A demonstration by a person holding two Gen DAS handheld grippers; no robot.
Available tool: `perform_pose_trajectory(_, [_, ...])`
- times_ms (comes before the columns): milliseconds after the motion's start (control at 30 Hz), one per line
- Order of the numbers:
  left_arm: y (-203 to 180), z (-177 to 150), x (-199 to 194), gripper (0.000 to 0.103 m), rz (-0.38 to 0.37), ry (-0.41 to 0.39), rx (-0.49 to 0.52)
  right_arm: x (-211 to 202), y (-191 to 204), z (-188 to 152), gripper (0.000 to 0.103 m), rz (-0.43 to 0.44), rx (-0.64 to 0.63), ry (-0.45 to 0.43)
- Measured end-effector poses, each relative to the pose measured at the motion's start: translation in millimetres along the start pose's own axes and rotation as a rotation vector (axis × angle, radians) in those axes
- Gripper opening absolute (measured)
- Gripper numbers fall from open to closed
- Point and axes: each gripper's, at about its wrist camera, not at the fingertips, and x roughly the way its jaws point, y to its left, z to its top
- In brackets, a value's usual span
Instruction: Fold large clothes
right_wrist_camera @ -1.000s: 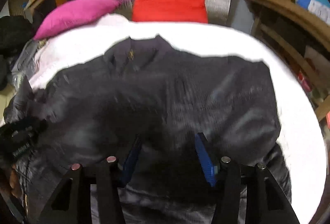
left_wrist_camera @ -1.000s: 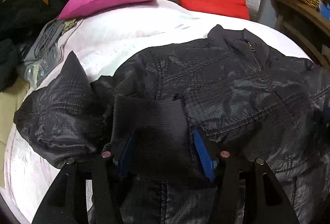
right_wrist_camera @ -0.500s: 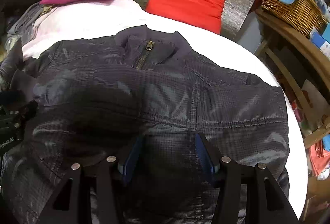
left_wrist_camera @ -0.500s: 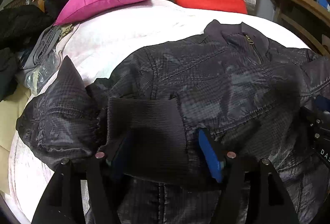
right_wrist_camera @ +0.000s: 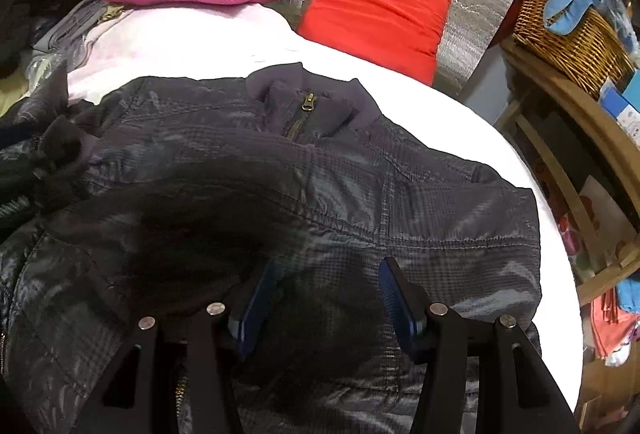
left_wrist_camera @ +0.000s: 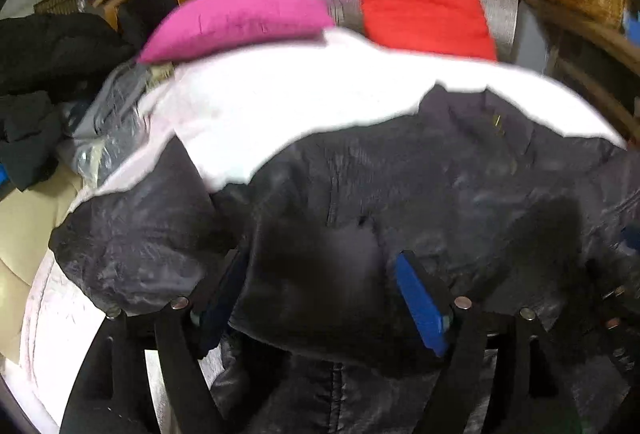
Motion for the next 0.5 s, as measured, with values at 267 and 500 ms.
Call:
perform_pose_trajectory(267, [2.1, -3.0, 15.2, 0.085, -0.017, 0.086, -0.013, 19.3, -13.7, -4.3, 0.058, 0.092, 0.081, 0.097])
perform_pose_trajectory(500, [16.1, 2.6, -15.7, 0.085, -0.069, -0.003, -0.063, 11.4, -32.2, -3.2, 0.066, 0.213, 0.211, 0.098])
